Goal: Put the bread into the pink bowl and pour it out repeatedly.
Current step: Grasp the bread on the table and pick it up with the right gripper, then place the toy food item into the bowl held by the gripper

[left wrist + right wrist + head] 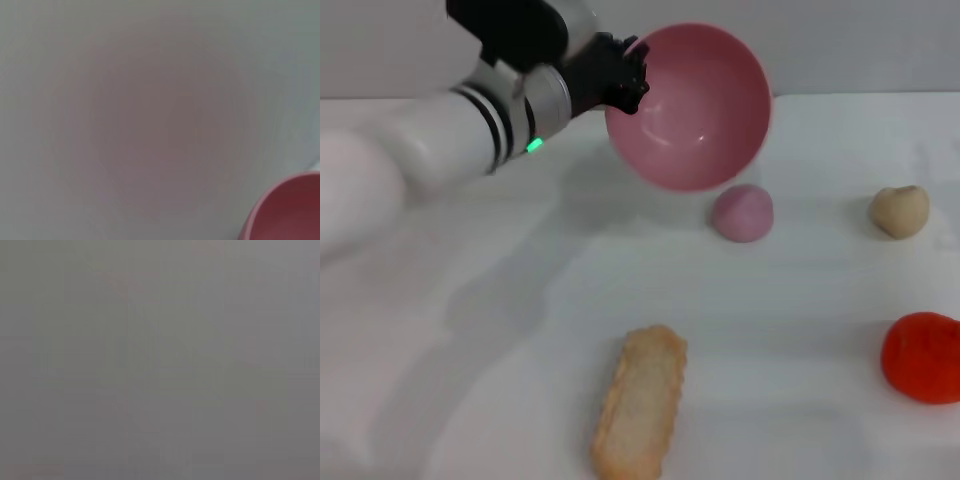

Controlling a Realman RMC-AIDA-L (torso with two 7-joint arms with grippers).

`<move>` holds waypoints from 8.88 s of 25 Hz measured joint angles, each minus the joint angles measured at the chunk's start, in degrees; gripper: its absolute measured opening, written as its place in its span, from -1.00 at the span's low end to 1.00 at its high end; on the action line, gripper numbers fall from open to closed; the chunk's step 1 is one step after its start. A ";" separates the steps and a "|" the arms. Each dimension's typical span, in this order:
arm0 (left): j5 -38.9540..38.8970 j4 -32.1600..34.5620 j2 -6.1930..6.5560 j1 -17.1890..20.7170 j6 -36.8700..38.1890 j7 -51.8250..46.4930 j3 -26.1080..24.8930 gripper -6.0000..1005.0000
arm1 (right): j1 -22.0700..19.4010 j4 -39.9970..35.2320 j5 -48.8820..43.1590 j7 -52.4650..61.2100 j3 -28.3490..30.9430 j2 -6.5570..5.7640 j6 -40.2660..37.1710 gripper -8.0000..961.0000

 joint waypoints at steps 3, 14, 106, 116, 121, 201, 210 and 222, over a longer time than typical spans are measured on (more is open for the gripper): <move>-0.91 -0.10 0.06 -2.18 10.89 -0.18 -6.71 -0.89 | 0.75 0.04 0.00 0.14 -0.04 -0.16 2.47 0.07; -0.40 -4.39 3.51 -9.98 53.97 -0.10 -41.36 -0.89 | 5.36 -2.95 -3.42 9.44 -0.04 -2.06 23.67 0.07; -1.05 -3.59 3.66 1.24 63.69 4.30 -47.86 -0.89 | 39.83 -8.19 -127.22 115.57 -9.29 0.48 -3.95 0.29; -1.09 -3.52 3.25 1.44 63.84 4.94 -47.86 -0.89 | 39.42 -6.89 -126.91 116.47 -10.62 0.54 -2.05 0.29; -1.09 -3.52 3.24 1.54 63.87 4.96 -47.93 -0.89 | 39.45 -6.96 -126.91 117.47 -11.60 0.56 -1.77 0.29; -0.54 -4.14 3.48 1.44 62.06 4.71 -48.20 -0.89 | 27.05 -76.22 -136.96 124.90 10.05 0.07 -26.51 -0.62; -0.54 -3.71 2.22 1.39 63.88 4.86 -47.64 -0.88 | 25.05 -73.43 -141.64 123.18 13.75 0.01 -21.17 -0.65; -0.56 -3.65 2.19 0.90 64.02 4.49 -46.17 -0.88 | 24.68 -66.64 -145.04 120.89 12.07 -0.11 -17.81 -0.68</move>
